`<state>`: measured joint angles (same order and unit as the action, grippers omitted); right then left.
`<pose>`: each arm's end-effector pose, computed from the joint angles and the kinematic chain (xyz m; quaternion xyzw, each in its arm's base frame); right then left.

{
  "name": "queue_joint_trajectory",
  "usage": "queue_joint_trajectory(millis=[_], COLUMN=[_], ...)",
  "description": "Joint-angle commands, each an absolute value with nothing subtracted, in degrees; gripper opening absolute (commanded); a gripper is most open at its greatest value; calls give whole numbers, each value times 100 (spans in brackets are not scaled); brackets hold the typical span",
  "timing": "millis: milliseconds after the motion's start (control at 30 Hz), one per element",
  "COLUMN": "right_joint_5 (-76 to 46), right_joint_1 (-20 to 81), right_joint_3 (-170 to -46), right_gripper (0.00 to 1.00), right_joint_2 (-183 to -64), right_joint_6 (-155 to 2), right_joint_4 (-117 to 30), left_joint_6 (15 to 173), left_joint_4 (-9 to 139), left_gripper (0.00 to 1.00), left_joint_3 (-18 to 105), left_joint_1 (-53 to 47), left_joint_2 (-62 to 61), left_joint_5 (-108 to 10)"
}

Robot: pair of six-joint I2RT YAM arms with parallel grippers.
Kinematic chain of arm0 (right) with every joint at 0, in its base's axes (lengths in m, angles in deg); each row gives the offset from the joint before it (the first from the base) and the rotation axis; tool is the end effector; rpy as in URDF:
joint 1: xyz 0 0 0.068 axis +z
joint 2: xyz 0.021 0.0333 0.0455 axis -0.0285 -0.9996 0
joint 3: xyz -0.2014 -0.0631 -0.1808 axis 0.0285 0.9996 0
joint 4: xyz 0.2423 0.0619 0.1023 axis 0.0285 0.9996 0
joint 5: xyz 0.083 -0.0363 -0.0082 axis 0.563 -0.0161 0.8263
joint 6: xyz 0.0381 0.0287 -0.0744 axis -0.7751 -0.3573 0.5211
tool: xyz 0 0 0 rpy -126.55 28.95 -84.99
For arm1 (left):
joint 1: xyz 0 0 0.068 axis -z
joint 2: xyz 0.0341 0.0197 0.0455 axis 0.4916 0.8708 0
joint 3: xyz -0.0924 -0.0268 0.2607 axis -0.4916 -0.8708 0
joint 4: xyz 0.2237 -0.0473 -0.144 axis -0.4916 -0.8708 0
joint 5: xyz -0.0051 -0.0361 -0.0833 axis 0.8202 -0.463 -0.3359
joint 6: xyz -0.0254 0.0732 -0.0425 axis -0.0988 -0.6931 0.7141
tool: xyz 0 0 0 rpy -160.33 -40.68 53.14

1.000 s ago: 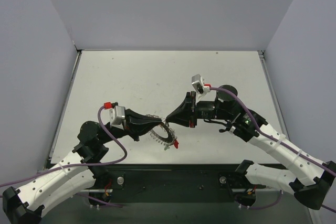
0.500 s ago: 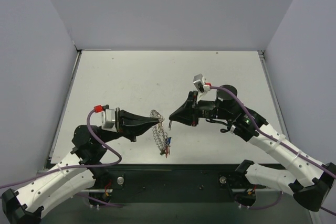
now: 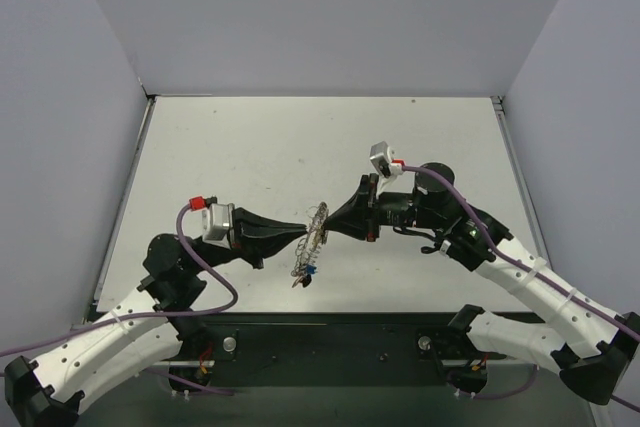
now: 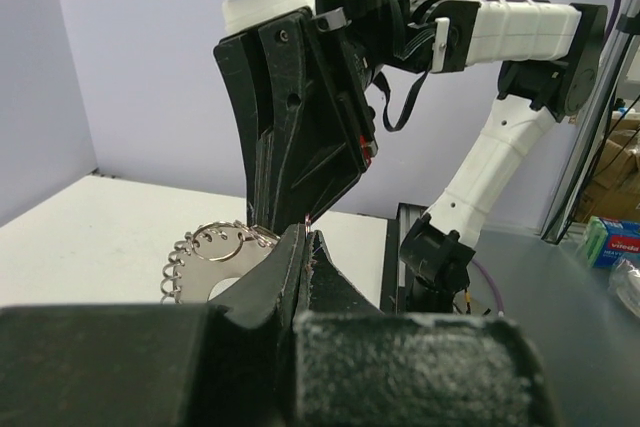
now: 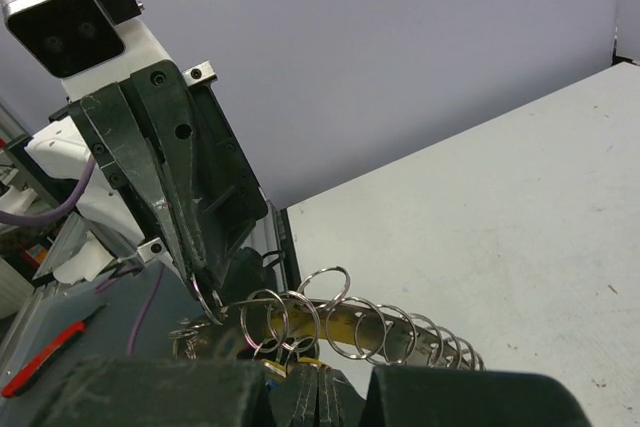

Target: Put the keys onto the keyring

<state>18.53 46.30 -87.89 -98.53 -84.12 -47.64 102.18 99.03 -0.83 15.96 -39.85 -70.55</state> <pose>0.1484 0.2188 0.4002 -0.4135 0.5577 0.5428 0.4726 0.1030 -0.1601 0.3637 0.3266 0.4323 -0.5565 0.6299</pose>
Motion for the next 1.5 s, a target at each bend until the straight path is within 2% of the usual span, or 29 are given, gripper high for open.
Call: queue_joint_trajectory(millis=[0,200,267,300,333,367,400,433,533,800,1000,1100,1133,1300,1367,1400,1467], right_joint_5=[1744,1709,1308,1078,841,752,707,777,1180,2034,2306,2377,2394,2473,2526,2552,2605], right_joint_1=[4576,4286,4224,4207,4198,4180,4189,4189,4198,4637,4690,4690,4681,4690,4681,4690,4725], right_joint_3=[-8692,-8279,-8217,-8217,-8226,-8208,-8113,-8025,-7769,-7980,-8076,-8059,-8076,-8050,-8085,-8164,-8269], right_gripper=[0,0,1,10,42,56,64,75,87,81,70,62,57,47,31,14,3], right_joint_2=[-9773,-9800,-9826,-9835,-9818,-9739,-9660,-9564,-9220,-9474,-9712,-9721,-9730,-9695,-9677,-9694,-9747], right_joint_6=[-8233,-8330,-8330,-8330,-8330,-8330,-8347,-8391,-8672,-8840,-8848,-8901,-8910,-9068,-9191,-9217,-9192], right_joint_4=[-4914,-5098,-5072,-4959,-4897,-4905,-5035,-5211,-5941,-6635,-6785,-6882,-6891,-7084,-7129,-7102,-6841], left_joint_6=[10117,10064,10082,10073,10065,10073,10073,10073,10082,10372,10706,10767,10811,10864,10873,10864,10847], left_joint_4=[9704,9324,9271,9158,9104,9069,8973,8937,8928,9542,10236,10360,10395,10501,10484,10466,10422], left_gripper=[0,0,0,0,0,0,0,0,0,0,0,0,0,0,0,0,0], left_joint_3=[53,-104,-183,-175,-175,-184,-175,-166,-149,-131,-219,-184,-175,-131,-140,-131,-131], left_joint_1=[1617,1617,1617,1608,1608,1617,1617,1617,1608,1608,1617,1617,1608,1617,1617,1617,1617], left_joint_2=[-4003,-3994,-3994,-4020,-4038,-4047,-4082,-4082,-4100,-3915,-3827,-3766,-3748,-3634,-3616,-3634,-3660], left_joint_5=[-6761,-6479,-6374,-6243,-6172,-6145,-6084,-6066,-6083,-6574,-6882,-7014,-7058,-7243,-7235,-7217,-7164])
